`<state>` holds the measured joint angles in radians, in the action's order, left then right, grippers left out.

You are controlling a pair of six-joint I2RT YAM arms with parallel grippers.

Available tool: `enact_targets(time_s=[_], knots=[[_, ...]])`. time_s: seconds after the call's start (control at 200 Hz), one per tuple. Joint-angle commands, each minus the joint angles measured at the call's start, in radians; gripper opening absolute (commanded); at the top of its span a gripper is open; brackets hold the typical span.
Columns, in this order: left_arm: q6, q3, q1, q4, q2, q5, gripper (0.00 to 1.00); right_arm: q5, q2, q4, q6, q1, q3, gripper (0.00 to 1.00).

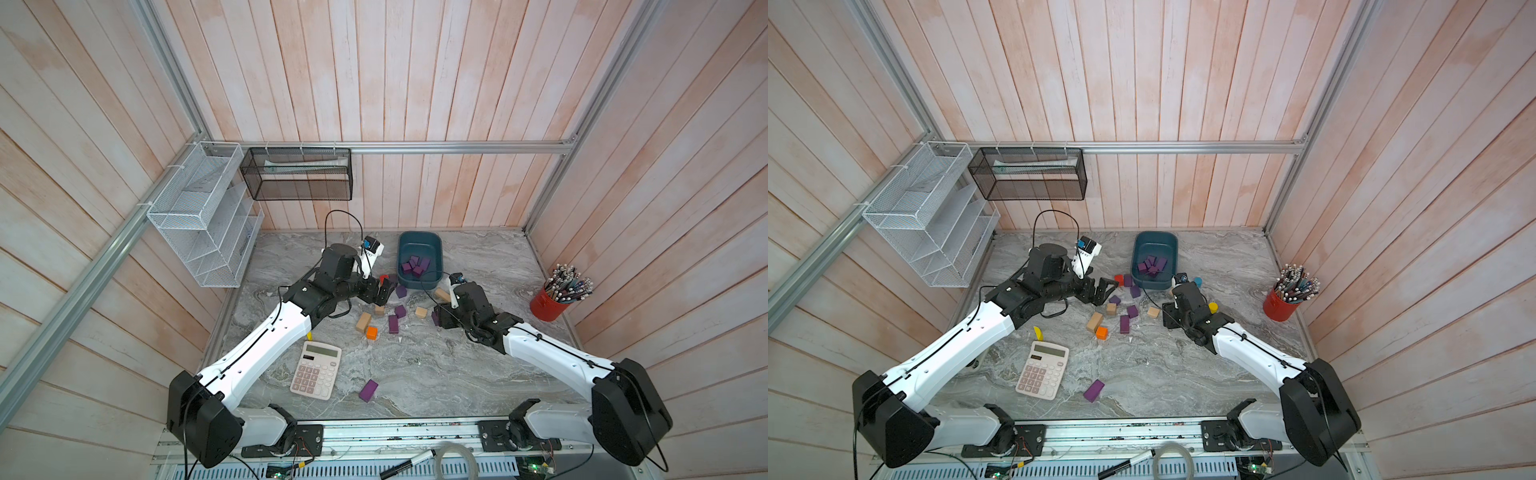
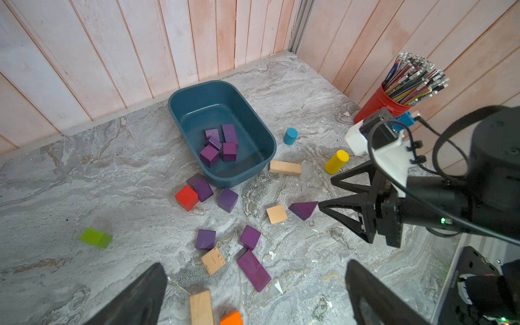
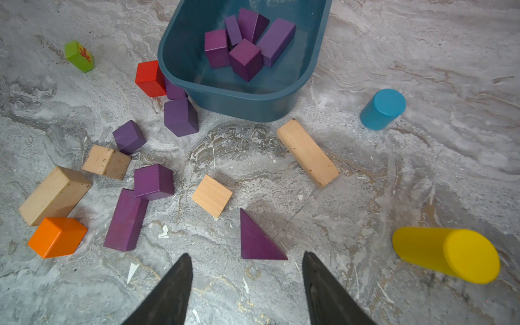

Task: Pick purple bricks into the storage bin
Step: Pick up the building block from the center of the board.

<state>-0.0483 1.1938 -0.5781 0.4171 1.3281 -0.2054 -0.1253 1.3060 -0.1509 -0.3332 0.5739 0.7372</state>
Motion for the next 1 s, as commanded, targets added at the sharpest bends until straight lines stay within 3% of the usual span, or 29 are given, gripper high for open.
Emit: enact_targets(time_s=[0.0,0.24,0.425,0.99], knots=[[0.016,-0.051,0.001,-0.065,-0.026,0.022,1.0,0.032,0.046,-0.081,0.044,-0.004,0.036,0.64],[0.024,-0.06,0.022,-0.069,-0.021,0.05,0.99,0.05,0.221,-0.216,0.094,-0.005,0.154,0.62],[0.031,-0.056,0.045,-0.044,-0.007,0.15,0.99,0.036,0.284,-0.241,0.096,-0.004,0.183,0.59],[-0.008,-0.06,0.093,-0.064,-0.017,0.106,0.99,-0.022,0.371,-0.256,0.127,-0.003,0.225,0.58]])
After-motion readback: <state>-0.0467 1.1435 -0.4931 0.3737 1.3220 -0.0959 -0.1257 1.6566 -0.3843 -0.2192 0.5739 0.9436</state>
